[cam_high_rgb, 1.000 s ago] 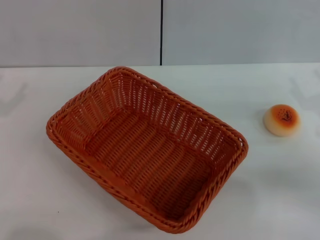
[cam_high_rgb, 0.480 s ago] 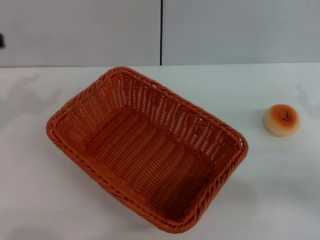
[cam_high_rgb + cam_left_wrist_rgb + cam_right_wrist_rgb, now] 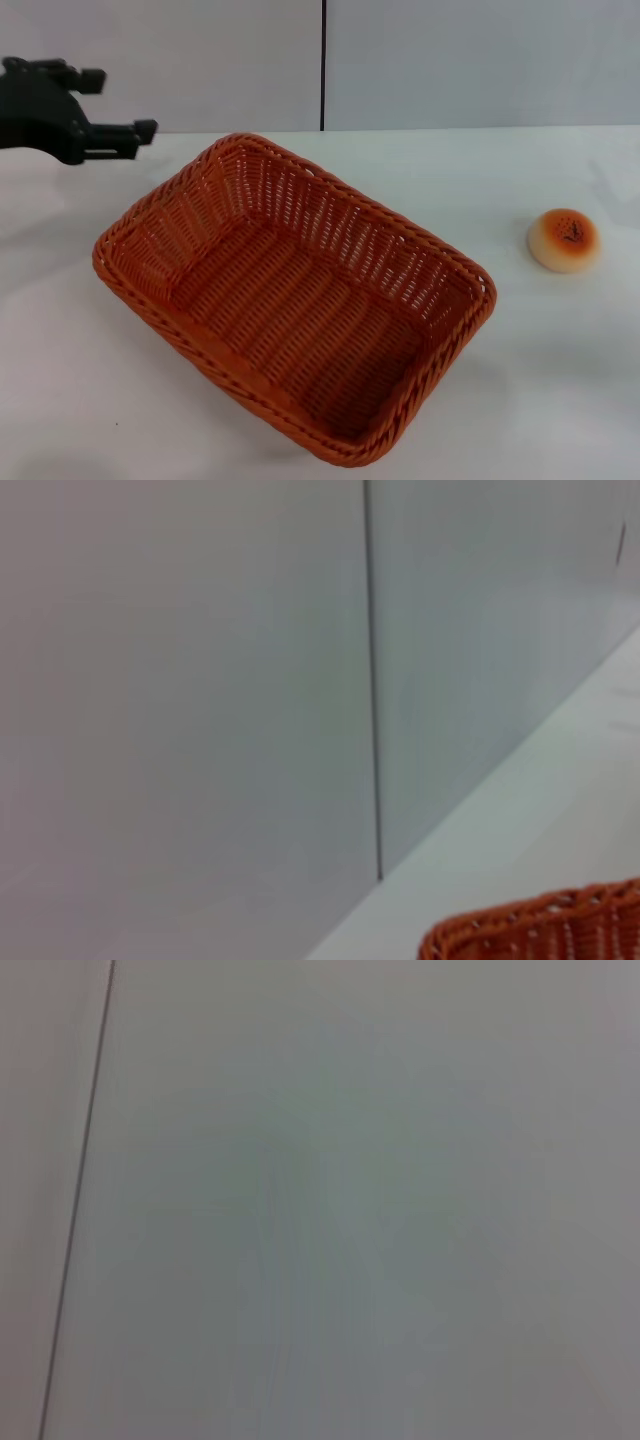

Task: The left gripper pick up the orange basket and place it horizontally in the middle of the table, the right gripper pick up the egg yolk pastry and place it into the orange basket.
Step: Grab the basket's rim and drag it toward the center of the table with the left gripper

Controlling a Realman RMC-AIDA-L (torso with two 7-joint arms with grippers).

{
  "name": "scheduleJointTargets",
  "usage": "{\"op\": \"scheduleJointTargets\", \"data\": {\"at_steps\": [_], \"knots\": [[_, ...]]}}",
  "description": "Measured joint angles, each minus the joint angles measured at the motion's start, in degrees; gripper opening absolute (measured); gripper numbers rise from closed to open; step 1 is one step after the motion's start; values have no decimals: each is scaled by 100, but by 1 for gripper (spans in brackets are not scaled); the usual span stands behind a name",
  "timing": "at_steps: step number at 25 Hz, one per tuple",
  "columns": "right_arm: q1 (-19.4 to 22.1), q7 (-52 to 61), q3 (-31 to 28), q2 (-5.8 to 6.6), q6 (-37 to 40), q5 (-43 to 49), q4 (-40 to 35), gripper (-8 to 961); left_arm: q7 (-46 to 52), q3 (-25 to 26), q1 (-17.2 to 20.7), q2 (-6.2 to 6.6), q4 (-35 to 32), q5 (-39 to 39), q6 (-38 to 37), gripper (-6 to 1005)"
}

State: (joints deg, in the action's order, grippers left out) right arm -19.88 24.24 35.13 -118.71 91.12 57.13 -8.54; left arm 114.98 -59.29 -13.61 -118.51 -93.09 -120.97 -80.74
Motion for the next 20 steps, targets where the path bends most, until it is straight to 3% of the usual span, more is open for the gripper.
{"op": "scheduleJointTargets", "data": {"at_steps": [9, 20], "knots": [[-133, -12, 11, 12, -147, 1, -7, 735, 768, -944, -173, -9, 31, -683, 88, 802], [-126, -9, 11, -1, -124, 14, -24, 734, 962, -1144, -345, -15, 217, -720, 244, 801]]}}
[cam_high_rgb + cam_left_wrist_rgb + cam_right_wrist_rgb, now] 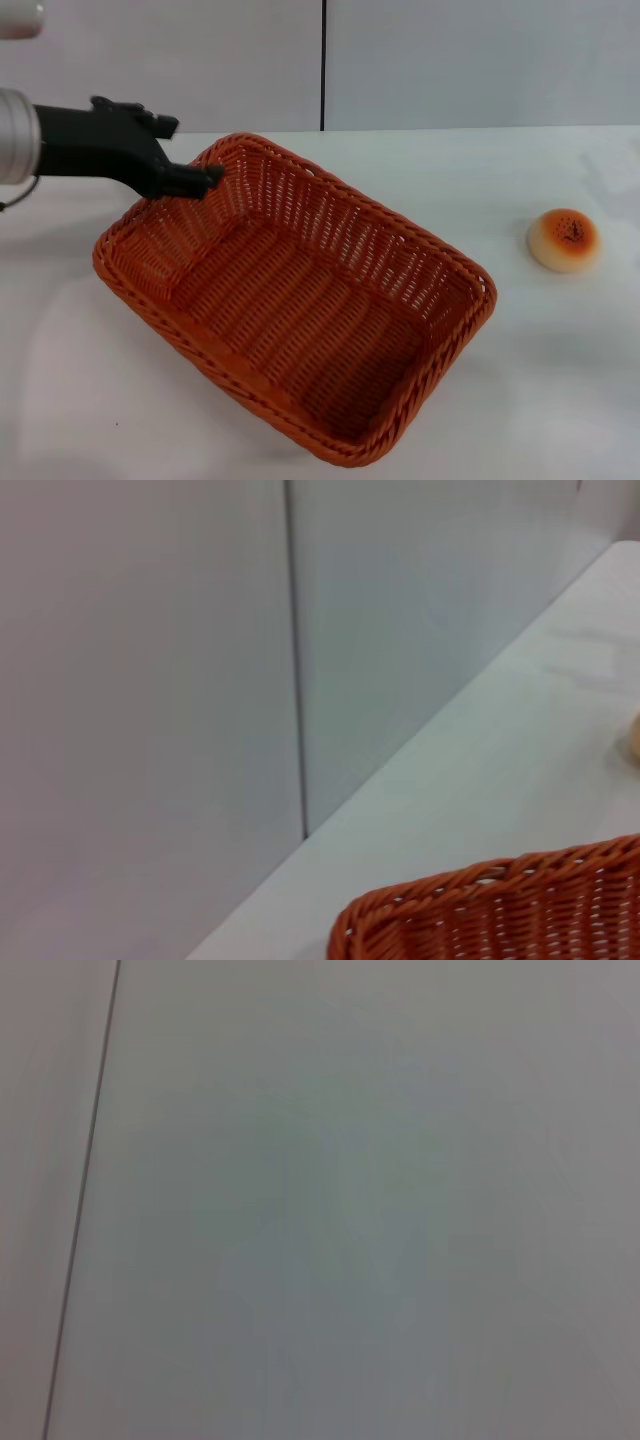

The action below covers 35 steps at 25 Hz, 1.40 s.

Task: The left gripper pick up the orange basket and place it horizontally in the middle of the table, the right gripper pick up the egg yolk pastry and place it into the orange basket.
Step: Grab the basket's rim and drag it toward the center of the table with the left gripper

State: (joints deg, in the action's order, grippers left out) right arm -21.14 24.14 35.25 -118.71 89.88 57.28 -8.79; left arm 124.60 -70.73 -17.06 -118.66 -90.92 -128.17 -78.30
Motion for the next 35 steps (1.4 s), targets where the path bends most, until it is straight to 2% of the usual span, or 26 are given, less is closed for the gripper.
{"op": "scheduleJointTargets", "data": {"at_steps": [3, 4, 5, 8, 21, 35], "knots": [[7, 0, 0, -5, -16, 2, 0, 734, 104, -324, -23, -9, 104, -177, 221, 801], [21, 0, -4, -6, -20, 3, -1, 734, 160, -713, 66, -16, 151, -325, 615, 801], [21, 0, -4, -6, -20, 3, -1, 734, 160, -713, 66, -16, 151, -325, 615, 801], [40, 0, -10, -8, -19, 3, -1, 734, 377, -1128, 134, -18, 118, -727, 1124, 801], [69, 8, -5, 0, -55, 15, 15, 734, 558, -1054, 115, 8, 161, -1482, 1384, 800], [15, 38, 0, -2, -24, 143, -1, 733, 611, -1101, 90, 5, 188, -1723, 769, 799]]}}
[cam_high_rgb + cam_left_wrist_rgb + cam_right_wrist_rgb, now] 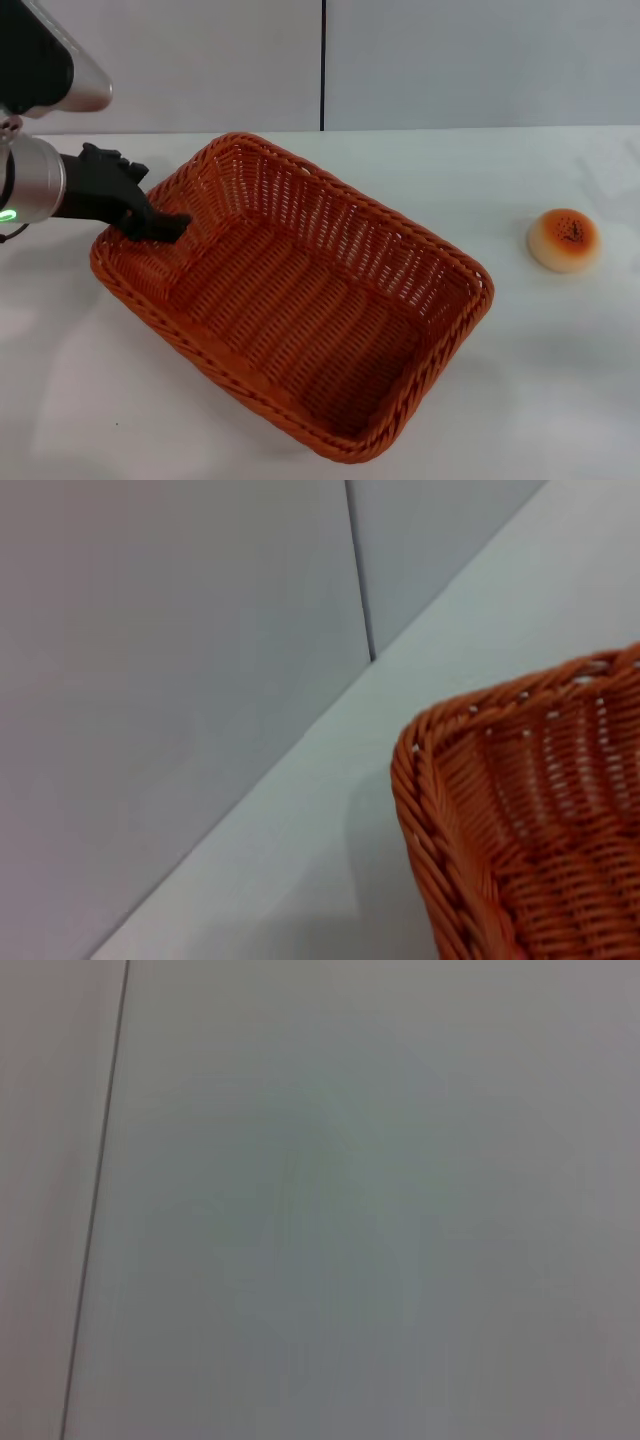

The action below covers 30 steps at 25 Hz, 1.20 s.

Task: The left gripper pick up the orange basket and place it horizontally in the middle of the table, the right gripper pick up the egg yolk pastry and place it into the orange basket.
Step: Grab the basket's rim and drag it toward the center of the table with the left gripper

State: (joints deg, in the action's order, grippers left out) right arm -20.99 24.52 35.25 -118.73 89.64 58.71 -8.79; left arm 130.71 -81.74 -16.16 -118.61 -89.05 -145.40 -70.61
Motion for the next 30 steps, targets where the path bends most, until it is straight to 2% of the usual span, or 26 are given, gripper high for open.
{"op": "scheduleJointTargets", "data": {"at_steps": [14, 19, 22, 28, 30], "knots": [[-8, 26, -44, -26, 43, -35, 50, 733, -15, -161, -219, -17, 293, -177, -148, 798], [-31, 34, -54, -27, 101, -39, 71, 732, -22, -174, -266, -20, 282, -185, -237, 734], [-53, 35, -59, -27, 103, -40, 86, 732, 75, -179, -284, -21, 282, -185, -228, 546], [-130, 138, -74, -27, 106, -54, 102, 732, 499, -168, -296, -23, 266, -182, -186, 316], [-156, 194, -78, -27, 108, -74, 98, 732, 577, -160, -298, -23, 255, -182, -183, 292]]}}
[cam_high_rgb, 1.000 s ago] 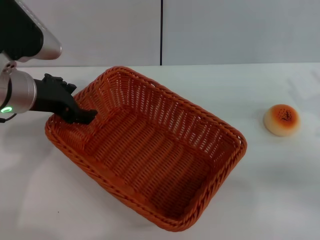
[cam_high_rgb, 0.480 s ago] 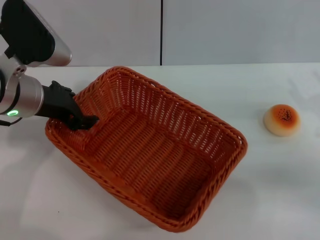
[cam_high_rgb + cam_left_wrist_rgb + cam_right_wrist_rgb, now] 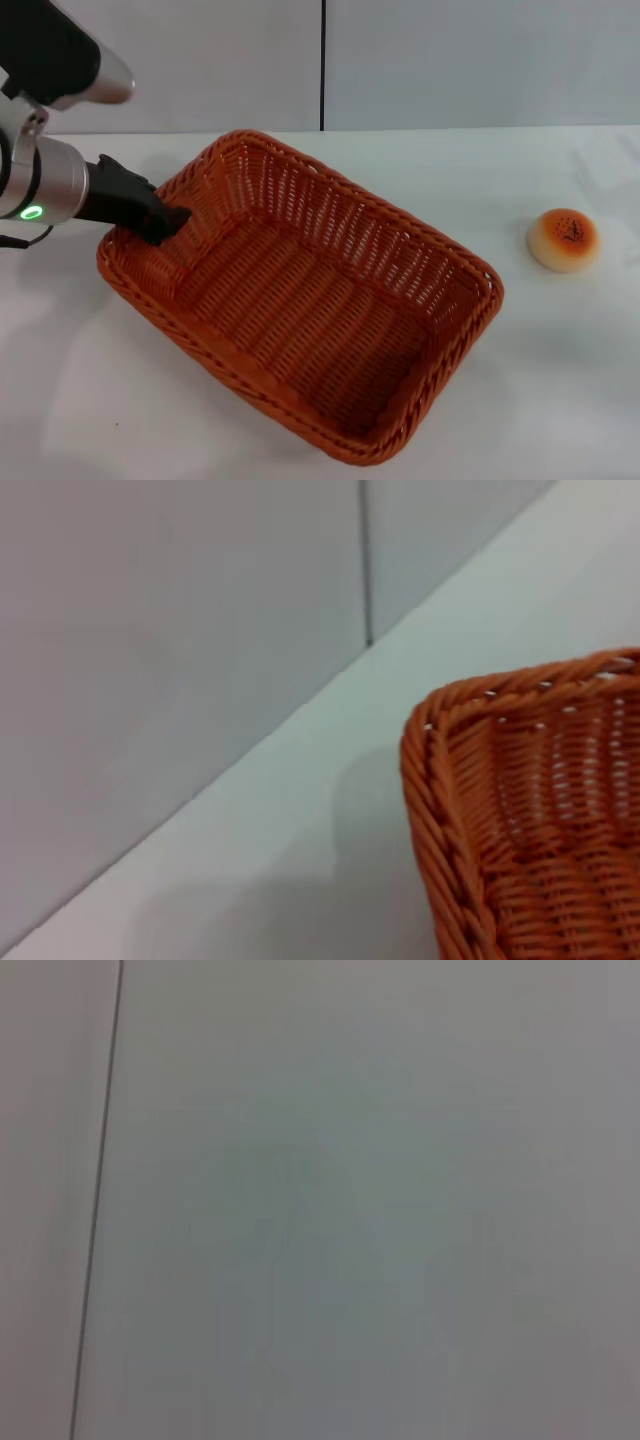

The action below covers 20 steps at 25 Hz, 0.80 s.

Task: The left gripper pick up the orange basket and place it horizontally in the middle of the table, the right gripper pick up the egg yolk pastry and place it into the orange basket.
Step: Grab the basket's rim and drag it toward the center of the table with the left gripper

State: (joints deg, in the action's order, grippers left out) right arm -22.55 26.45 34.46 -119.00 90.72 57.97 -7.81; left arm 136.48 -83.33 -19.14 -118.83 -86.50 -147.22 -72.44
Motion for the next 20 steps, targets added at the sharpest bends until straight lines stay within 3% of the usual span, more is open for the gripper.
{"op": "scheduleJointTargets", "data": {"at_steps": [5, 6, 9, 17, 20], "knots": [[-41, 211, -26, 0, 89, -164, -27, 732, 755, 53, -36, 2, -35, -98, 40, 233], [-50, 229, -29, 0, 108, -188, -32, 732, 1371, 64, -64, 2, -79, -277, 85, 231], [-80, 237, -30, 13, 125, -202, -96, 732, 2035, 195, -57, 2, -153, -252, 217, 224], [-164, 397, -176, 42, 84, -212, -321, 731, 2705, 346, -22, 9, -226, -224, 300, 208], [-211, 462, -180, 54, 62, -216, -379, 731, 2830, 696, 77, 10, -187, -27, 355, 198]]}}
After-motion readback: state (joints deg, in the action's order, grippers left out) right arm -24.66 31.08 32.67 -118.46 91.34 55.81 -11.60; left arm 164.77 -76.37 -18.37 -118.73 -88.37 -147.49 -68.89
